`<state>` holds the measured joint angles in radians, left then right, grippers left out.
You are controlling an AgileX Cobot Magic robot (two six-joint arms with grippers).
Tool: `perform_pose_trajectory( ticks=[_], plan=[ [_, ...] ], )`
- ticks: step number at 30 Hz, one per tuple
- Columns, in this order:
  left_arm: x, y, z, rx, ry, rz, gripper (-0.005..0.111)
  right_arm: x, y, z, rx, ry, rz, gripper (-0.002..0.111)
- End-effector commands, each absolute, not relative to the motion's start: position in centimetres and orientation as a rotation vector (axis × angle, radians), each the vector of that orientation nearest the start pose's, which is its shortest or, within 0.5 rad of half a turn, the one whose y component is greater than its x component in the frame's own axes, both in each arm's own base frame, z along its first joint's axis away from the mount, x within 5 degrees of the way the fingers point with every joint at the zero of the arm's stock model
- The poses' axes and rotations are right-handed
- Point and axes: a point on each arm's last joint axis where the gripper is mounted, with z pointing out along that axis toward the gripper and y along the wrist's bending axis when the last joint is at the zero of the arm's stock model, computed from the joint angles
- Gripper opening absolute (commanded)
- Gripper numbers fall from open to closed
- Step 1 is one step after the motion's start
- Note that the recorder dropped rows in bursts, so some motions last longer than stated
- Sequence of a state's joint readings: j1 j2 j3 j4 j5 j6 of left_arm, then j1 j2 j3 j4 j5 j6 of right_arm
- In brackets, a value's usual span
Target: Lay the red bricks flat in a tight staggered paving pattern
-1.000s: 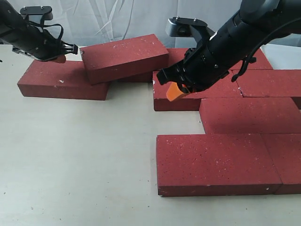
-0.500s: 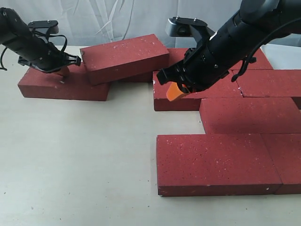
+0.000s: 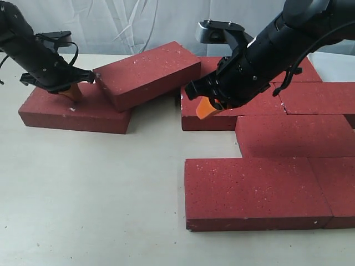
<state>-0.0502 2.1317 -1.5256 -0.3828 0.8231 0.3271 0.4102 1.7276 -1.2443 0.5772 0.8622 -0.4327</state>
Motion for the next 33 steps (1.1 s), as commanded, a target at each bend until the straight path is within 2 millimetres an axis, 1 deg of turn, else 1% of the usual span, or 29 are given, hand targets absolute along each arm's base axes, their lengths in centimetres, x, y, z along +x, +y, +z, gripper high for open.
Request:
perform_pose_trajectory(
  ticks=[1,3,9,16,26,30,33],
  plan=[
    [40.6,-4.7,13.8,0.252,3.037,-0.439,0.0,30.9,17.5,24.5,-0.731,2.646,0.687,-0.001],
    [39.9,-4.6,14.2,0.25,3.038,-0.438,0.0,30.8,17.5,24.5,-0.732,2.648,0.688,-0.001],
    [36.8,-4.6,15.4,0.224,3.056,-0.465,0.0,30.8,17.5,24.5,-0.737,2.65,0.689,-0.001],
    [33.4,-4.5,15.7,0.184,3.067,-0.475,0.0,30.7,17.5,24.5,-0.748,2.66,0.695,-0.001],
    [30.5,-4.6,16.2,0.165,3.059,-0.506,0.0,30.6,17.5,24.5,-0.751,2.663,0.696,-0.001],
    [29.3,-5.4,16.3,0.201,3.032,-0.491,0.0,30.6,17.5,24.5,-0.751,2.663,0.696,-0.001],
    [28.7,-6.5,16.2,0.243,3.01,-0.481,0.0,30.6,17.5,24.5,-0.751,2.663,0.696,-0.001]
  ],
)
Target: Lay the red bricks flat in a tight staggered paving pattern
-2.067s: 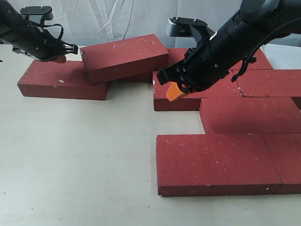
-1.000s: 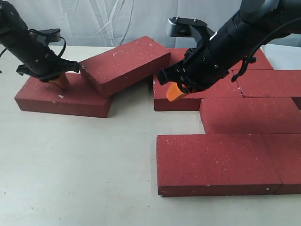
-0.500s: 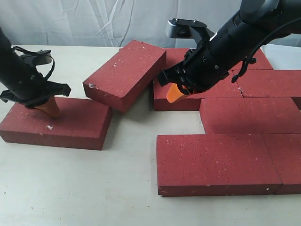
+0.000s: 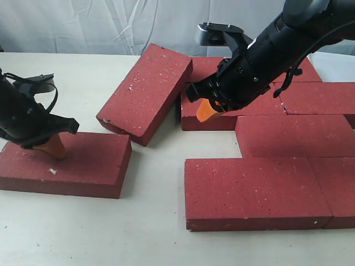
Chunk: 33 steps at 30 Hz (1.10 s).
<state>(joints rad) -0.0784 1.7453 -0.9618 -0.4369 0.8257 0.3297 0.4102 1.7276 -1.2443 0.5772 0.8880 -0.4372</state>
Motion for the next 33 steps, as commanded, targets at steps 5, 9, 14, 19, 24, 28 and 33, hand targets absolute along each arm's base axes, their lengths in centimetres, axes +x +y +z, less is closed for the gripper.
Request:
perform_pose_trajectory(
  ticks=[5,9,14,19,24,28,33],
  plan=[
    [28.9,-8.3,16.2,0.24,2.948,-0.513,0.0,30.6,17.5,24.5,-0.751,2.663,0.696,-0.001],
    [29.5,-9.5,16.4,0.153,2.862,-0.563,0.0,30.6,17.5,24.5,-0.753,2.663,0.693,-0.001],
    [30.3,-9.6,16.6,0.101,2.772,-0.524,0.0,30.7,17.5,24.5,-0.75,2.66,0.691,-0.001],
    [30.6,-9.2,16.6,0.105,2.746,-0.469,0.0,30.7,17.5,24.5,-0.749,2.66,0.693,-0.001],
    [29.4,-8.6,20.2,0.265,2.672,-0.395,0.0,29.9,20.0,24.6,-0.831,2.579,0.674,-0.001],
    [28.5,-7.2,25.0,0.308,2.531,-0.226,0.0,29.5,22.3,24.5,-0.899,2.46,0.588,-0.001],
    [28.1,-6.0,26.1,0.248,2.514,-0.138,0.0,30.1,23.7,22.6,-0.907,2.491,0.585,-0.001]
  ],
)
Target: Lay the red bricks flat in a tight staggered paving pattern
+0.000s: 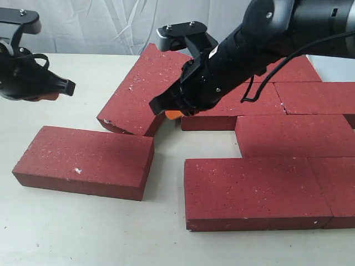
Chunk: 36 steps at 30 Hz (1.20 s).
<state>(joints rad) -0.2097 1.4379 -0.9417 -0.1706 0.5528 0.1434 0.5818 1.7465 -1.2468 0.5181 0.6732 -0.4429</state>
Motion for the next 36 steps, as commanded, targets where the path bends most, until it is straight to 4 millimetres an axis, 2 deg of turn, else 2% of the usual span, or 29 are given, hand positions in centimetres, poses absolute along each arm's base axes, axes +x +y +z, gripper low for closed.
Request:
perform_pose_trajectory(
  ticks=[1,5,13,23,31,36],
  plan=[
    [28.1,-6.0,26.0,0.249,2.518,-0.137,0.0,30.4,24.0,22.1,-0.909,2.505,0.582,-0.001],
    [28.4,-6.4,25.8,0.217,2.51,-0.183,0.0,31.6,24.6,20.5,-0.936,2.532,0.552,-0.001],
    [28.9,-6.5,26.3,0.186,2.44,-0.203,0.0,34.1,25.6,18.6,-0.958,2.467,0.446,-0.001],
    [29.3,-6.7,26.6,0.141,2.383,-0.238,0.0,35.1,26.1,14.4,-0.924,2.512,0.428,-0.001],
    [29.5,-6.7,26.9,0.11,2.345,-0.259,0.0,36.2,26.8,13.2,-0.74,2.476,0.484,-0.001],
    [29.6,-6.8,27.0,0.091,2.338,-0.276,0.0,36.3,29.0,13.0,-0.714,2.467,0.556,-0.001]
  ],
)
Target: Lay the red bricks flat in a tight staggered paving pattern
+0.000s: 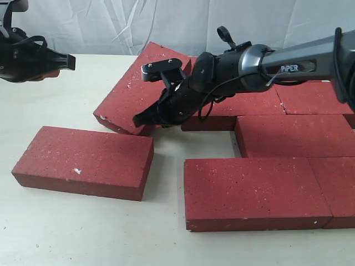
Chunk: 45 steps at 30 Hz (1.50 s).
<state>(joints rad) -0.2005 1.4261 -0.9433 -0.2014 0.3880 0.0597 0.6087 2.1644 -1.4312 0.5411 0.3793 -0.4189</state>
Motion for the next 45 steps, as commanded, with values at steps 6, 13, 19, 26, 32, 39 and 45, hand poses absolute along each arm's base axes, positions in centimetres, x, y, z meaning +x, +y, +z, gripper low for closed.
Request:
perform_pose_trajectory(
  ticks=[6,13,19,26,32,39,45],
  plan=[
    [29.6,-6.8,27.0,0.086,2.338,-0.281,0.0,37.0,32.0,13.4,-0.751,2.399,0.595,-0.001],
    [29.6,-6.9,27.0,0.066,2.338,-0.3,0.0,37.5,32.6,13.4,-0.765,2.398,0.611,-0.001],
    [29.6,-6.9,27.0,0.065,2.335,-0.3,0.0,36.7,32.3,14.9,-0.831,2.46,0.661,-0.001],
    [29.6,-7.0,27.1,0.049,2.346,-0.321,0.0,35.4,31.8,19.9,-0.851,2.444,0.731,-0.001],
    [29.6,-7.1,28.2,0.097,2.375,-0.315,0.0,33.1,30.9,23.1,-0.985,2.508,0.801,-0.001],
    [28.7,-5.9,31.1,0.249,2.401,-0.09,0.0,31.1,31.4,23.1,-1.067,2.617,0.826,-0.001],
    [29.7,-3.5,29.6,0.192,2.483,-0.002,0.0,28.9,33.1,22.6,-1.137,2.649,0.692,-0.001]
  ],
)
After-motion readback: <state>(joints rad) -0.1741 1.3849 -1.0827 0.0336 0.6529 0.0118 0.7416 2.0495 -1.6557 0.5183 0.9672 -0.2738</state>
